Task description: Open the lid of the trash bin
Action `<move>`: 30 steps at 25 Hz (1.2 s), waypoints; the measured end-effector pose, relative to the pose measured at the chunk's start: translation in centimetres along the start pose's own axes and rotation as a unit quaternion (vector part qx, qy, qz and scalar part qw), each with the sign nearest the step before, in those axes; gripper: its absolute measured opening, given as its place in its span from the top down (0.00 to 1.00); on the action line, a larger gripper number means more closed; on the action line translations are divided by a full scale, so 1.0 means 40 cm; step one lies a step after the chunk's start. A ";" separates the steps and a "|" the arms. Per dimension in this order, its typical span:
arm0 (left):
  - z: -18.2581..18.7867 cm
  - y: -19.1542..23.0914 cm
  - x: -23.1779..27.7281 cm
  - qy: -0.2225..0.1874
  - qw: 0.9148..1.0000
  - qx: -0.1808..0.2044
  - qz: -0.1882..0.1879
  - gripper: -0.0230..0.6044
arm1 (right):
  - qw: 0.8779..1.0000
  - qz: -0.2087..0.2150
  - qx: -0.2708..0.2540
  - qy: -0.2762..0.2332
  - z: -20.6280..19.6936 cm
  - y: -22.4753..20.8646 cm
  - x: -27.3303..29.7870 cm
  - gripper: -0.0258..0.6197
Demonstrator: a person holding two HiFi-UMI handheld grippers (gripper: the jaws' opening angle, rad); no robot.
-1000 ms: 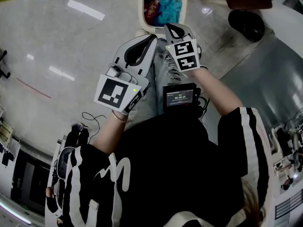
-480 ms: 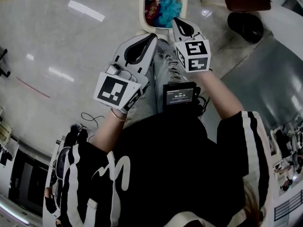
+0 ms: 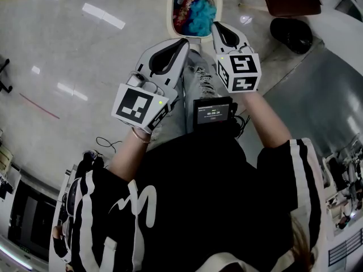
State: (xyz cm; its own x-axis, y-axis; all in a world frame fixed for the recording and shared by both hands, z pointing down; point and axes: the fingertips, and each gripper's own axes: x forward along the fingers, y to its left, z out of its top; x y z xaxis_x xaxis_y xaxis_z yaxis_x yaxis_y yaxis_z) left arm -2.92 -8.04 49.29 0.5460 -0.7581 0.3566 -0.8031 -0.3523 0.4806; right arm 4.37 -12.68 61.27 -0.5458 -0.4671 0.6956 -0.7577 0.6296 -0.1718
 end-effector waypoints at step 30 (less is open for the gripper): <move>0.144 -0.035 -0.008 -0.029 0.999 0.029 0.001 0.95 | 0.998 0.012 0.015 -0.061 0.196 0.016 -0.129 0.96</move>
State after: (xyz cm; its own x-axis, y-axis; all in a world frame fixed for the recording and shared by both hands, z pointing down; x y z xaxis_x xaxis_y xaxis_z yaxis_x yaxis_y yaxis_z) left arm -3.33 -10.47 43.90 0.5306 -0.7890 0.3098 -0.8176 -0.3799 0.4327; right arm 3.89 -14.73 52.11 -0.6019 -0.5261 0.6008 -0.7534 0.6237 -0.2086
